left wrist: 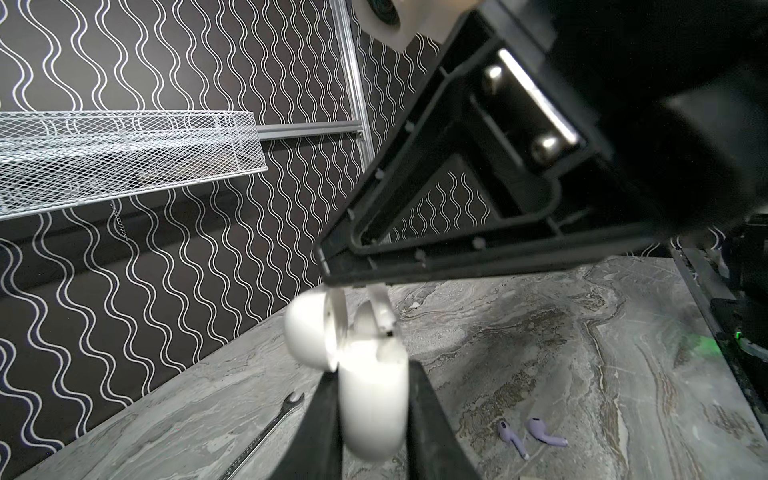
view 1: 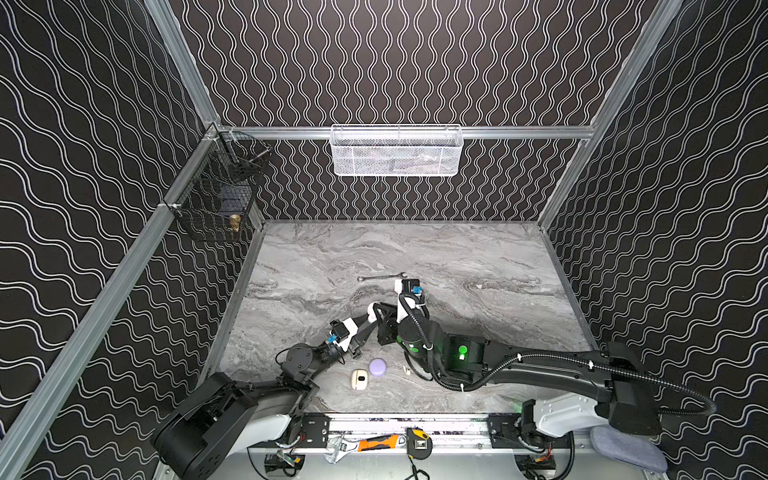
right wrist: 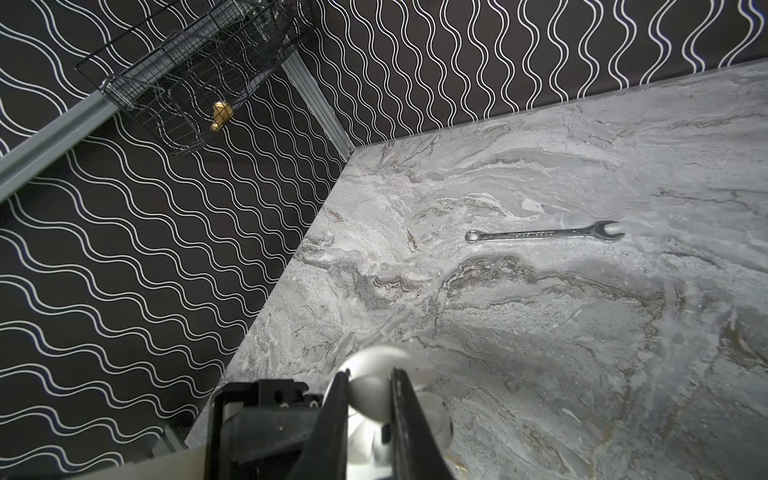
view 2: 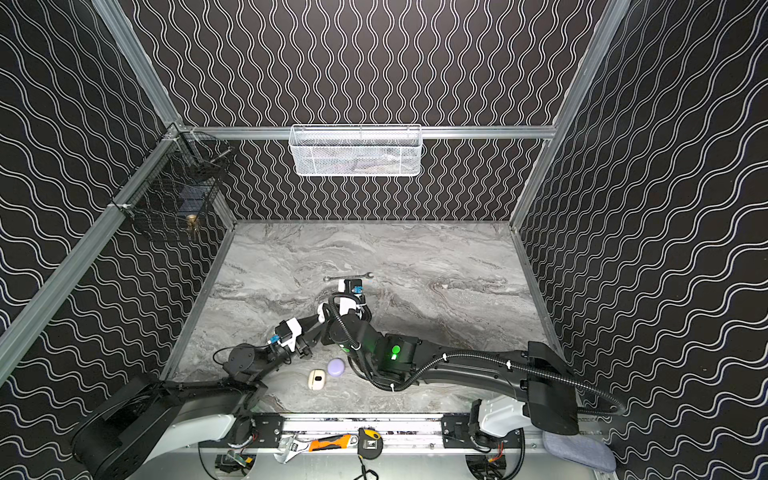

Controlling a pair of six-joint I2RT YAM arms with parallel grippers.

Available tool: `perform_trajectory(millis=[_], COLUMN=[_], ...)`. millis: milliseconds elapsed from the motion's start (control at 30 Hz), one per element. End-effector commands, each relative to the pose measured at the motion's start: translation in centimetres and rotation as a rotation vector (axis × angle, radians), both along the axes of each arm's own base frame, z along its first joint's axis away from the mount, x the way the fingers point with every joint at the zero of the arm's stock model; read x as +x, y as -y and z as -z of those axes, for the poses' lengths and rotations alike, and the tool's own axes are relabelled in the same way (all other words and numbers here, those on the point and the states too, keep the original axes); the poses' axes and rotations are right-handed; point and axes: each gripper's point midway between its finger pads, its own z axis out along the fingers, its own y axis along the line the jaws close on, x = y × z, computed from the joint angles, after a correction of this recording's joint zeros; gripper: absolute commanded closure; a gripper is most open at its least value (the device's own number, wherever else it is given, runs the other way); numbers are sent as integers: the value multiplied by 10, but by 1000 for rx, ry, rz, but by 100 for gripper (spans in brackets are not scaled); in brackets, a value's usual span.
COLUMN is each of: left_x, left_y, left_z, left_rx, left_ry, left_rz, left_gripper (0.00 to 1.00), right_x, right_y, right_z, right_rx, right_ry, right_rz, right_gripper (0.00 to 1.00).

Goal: Insert the wireless bluetooth earbuds into the charging case
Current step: 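Lower the white earbud into the case held by the left gripper and release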

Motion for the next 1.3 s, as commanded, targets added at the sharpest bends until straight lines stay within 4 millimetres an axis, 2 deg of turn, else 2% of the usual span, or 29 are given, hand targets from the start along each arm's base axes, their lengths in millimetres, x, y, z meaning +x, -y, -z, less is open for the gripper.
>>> perform_trajectory(millis=[0,167,200,300,733,1133,1267], left_x=[-3,-2,-2,-2,1,1,0], left_y=[0,-1,-1,0,1,2,2], left_z=[-10,-11,-10,-10,-9,-8,-9], left_rx=[-24,-31,-31,-32,-30,-22,-28], left_ry=[27,25,21,17,1,0,4], left_rz=[11,7,8,12,10,15,15], left_gripper=[100,100,100,100,100,100,100], right_x=[2,-1,-3,-3,-18,-21,-20], right_y=[-3,-6,-3,2,-3,-3,-4], right_z=[-3,-4,9,13,11,18,17], right_rx=[6,8,-20,-20,20,14,-1], right_ry=[20,38,33,50,112,119,118], right_rz=[3,-29,-30,-33,-123,-135,-134], right_gripper=[84,85,85,86,86,76,69])
